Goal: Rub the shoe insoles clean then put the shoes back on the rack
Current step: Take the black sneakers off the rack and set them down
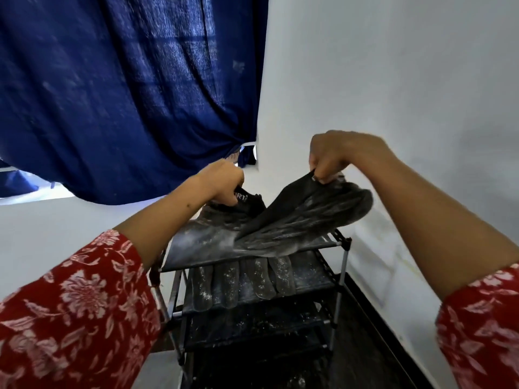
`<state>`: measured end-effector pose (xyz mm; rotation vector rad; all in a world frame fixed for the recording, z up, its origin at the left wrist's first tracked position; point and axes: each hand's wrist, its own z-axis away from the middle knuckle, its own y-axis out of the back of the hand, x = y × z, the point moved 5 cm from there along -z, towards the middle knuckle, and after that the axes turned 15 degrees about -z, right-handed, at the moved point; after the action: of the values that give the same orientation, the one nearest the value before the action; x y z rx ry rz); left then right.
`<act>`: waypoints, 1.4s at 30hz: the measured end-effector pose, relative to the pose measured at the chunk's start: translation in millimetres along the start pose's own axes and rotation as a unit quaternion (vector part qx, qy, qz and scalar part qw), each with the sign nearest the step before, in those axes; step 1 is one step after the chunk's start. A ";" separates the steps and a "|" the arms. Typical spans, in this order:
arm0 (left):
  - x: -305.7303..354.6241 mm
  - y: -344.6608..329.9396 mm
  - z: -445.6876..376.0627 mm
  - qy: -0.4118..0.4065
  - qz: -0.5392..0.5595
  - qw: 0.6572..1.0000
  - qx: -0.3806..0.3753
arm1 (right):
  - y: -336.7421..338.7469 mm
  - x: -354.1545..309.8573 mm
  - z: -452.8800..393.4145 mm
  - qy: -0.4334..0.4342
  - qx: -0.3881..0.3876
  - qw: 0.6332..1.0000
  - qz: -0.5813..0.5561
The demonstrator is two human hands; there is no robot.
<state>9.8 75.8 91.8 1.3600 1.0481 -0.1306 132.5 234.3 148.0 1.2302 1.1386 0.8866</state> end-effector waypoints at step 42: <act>617.9 -207.6 26.2 -0.061 0.399 0.865 -0.298 | -577.3 296.6 124.3 -0.140 -0.232 0.958 0.094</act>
<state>243.8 292.2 -477.4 1.0847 0.2955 0.6695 281.8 397.7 -474.6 1.0374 0.5497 1.0157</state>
